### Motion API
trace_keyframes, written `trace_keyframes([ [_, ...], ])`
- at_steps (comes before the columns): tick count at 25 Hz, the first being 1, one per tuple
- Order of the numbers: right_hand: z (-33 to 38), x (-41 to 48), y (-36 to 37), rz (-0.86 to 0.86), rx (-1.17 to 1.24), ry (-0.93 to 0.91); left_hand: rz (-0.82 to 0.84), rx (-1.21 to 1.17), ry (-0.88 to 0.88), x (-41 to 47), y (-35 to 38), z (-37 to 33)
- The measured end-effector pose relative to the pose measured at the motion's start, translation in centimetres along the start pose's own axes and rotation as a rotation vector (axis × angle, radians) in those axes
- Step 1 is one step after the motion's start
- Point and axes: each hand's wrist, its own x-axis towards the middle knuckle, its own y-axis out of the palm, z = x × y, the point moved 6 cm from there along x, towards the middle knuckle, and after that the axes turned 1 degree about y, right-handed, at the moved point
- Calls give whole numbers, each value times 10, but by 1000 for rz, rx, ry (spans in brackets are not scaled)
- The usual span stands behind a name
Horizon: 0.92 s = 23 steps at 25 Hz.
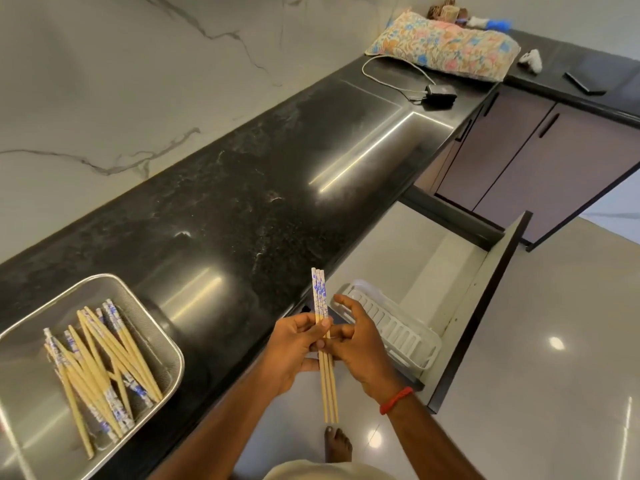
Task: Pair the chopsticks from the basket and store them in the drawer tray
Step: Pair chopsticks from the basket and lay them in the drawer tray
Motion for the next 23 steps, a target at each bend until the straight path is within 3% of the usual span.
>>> trace_keyframes([
  [4,3,32,-46,-33,-92,-61,-63,25,-22,20,10,9],
  [8,-6,74,-98,-87,-523,-149,-123,13,-91,29,13,20],
  [11,-35,107,-121,-76,-752,-102,-156,6,-95,30,15,22],
  [18,-96,138,-122,47,-975,-2,-240,43,-69,31,11,18],
  [23,-120,143,-116,71,-970,34,-254,48,-72,26,11,23],
])
